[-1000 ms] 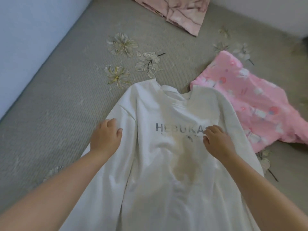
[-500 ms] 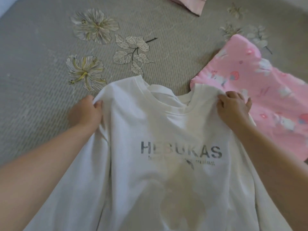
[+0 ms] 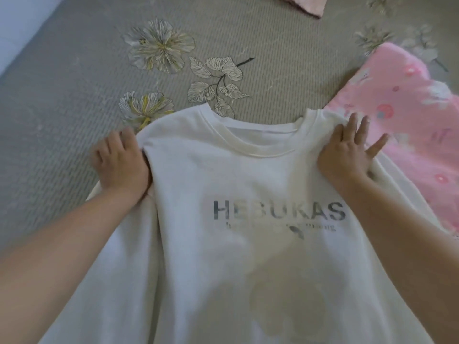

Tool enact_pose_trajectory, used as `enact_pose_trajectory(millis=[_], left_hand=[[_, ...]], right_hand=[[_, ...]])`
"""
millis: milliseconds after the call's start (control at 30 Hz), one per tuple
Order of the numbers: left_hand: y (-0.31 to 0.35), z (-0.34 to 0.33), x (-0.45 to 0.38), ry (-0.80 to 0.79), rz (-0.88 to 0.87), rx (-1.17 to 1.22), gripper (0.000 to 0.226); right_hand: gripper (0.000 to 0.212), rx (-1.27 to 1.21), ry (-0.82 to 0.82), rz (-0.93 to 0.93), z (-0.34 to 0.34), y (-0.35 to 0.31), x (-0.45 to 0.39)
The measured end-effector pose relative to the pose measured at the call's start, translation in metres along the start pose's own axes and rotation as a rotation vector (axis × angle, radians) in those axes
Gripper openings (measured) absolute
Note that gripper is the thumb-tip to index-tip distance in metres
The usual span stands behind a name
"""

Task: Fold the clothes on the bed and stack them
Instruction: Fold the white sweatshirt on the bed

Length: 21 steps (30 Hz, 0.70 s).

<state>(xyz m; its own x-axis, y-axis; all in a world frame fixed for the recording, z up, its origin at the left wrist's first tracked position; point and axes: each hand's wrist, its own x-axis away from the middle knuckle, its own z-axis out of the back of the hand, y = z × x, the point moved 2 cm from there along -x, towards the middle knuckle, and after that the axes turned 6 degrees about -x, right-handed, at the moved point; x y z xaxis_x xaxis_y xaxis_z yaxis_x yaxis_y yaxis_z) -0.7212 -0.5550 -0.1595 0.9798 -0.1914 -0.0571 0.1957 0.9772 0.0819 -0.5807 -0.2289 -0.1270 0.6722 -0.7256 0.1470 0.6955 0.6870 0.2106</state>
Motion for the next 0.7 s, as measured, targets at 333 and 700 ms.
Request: enact_pose_trajectory(millis=[333,700], left_hand=[[-0.003,-0.007,0.006,-0.146,-0.231,0.085,0.065],[-0.074,0.019,0.114,-0.243,0.010,0.349,0.060]], right_hand=[[0.055,-0.436,-0.151,0.571,-0.030,-0.122,0.168],[0.054,-0.370,-0.117,0.610,-0.040,-0.142,0.215]])
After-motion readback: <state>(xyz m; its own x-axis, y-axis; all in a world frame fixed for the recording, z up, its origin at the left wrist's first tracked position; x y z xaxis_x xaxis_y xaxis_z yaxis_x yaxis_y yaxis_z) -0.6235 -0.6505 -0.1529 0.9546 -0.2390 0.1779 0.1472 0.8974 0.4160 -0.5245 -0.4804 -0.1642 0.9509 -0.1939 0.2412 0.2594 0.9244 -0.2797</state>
